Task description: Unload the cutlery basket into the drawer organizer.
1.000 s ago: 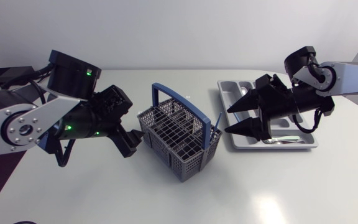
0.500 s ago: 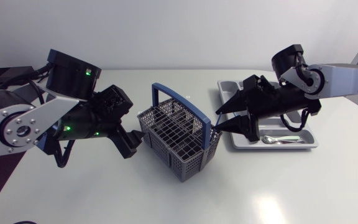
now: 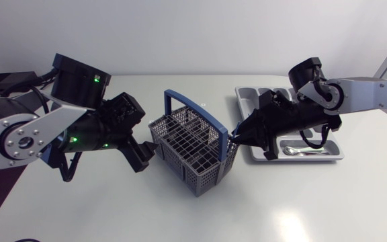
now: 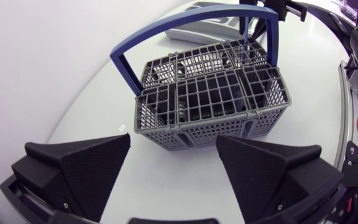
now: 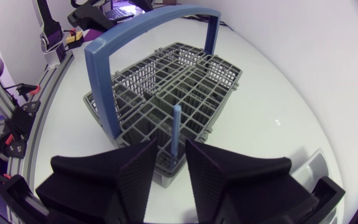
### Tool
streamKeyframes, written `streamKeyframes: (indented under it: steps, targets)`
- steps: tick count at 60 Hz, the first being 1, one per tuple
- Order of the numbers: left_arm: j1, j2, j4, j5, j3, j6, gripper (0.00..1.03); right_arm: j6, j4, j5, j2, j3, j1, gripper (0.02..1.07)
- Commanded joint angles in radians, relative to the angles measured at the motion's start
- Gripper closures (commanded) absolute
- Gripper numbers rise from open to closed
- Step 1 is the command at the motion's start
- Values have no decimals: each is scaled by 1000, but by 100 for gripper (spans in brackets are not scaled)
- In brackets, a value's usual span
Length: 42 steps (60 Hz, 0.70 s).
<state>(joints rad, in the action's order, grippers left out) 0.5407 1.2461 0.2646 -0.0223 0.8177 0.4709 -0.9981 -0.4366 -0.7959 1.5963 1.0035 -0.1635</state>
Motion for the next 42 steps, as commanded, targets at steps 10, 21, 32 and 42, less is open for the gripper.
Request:
streamKeyframes:
  steps: [10, 21, 32, 42]
  targets:
    - [8, -7, 7, 9, -14, -20, 7, 15, 30, 24, 11, -39, -13, 102]
    - [11, -10, 10, 9, -12, -20, 7, 35, 24, 29, -21, -25, -10, 102]
    - [18, -13, 12, 9, -14, -23, 7, 53, 7, 29, -67, -6, -5, 102]
    - [21, -14, 12, 9, -20, -23, 7, 61, -30, 26, -118, 23, -4, 102]
